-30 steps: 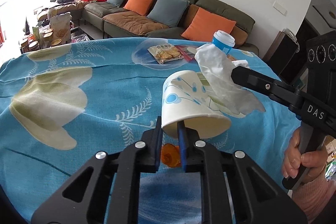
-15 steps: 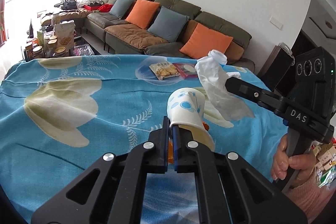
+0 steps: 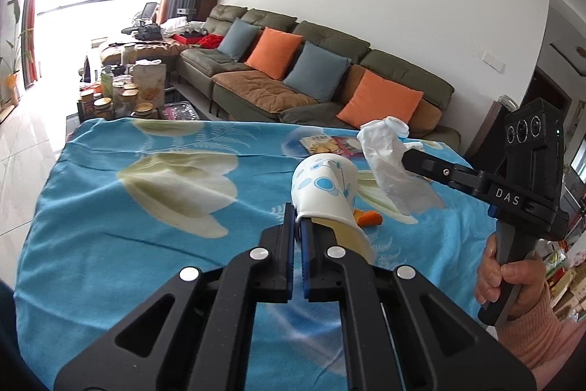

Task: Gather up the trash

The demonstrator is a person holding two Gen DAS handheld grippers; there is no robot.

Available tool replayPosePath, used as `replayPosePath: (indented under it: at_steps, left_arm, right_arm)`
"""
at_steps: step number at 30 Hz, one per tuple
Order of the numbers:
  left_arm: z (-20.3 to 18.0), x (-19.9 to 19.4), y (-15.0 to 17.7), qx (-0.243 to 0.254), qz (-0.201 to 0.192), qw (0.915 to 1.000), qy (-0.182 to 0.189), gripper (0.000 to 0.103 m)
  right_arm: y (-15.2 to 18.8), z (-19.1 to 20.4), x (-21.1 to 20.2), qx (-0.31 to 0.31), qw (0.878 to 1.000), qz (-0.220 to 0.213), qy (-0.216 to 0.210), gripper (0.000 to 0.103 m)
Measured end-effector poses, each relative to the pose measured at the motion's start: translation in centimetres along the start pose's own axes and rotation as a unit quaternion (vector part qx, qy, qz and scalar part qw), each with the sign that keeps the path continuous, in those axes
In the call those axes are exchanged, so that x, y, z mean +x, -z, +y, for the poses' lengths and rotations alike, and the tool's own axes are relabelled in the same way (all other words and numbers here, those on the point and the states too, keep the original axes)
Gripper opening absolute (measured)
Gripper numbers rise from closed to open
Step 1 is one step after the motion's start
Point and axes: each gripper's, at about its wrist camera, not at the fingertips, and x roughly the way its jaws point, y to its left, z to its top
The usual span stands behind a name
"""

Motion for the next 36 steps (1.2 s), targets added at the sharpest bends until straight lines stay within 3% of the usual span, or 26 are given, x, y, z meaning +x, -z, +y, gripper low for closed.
replayPosePath:
  at_steps: [16,36]
  left_arm:
    - [5.1,-9.4,5.2,-0.043,-0.018,0.9969,-0.063,0.003]
    - [9.0,-16.2,9.2,-0.095,-0.034,0.9885,-0.113,0.003]
  right_arm:
    - [2.9,5.4,3.2,-0.012,0.997,0.048,-0.067,0.013]
    - [5.3,11.3,6.2,-0.042,0.988,0.095,-0.115,0.013]
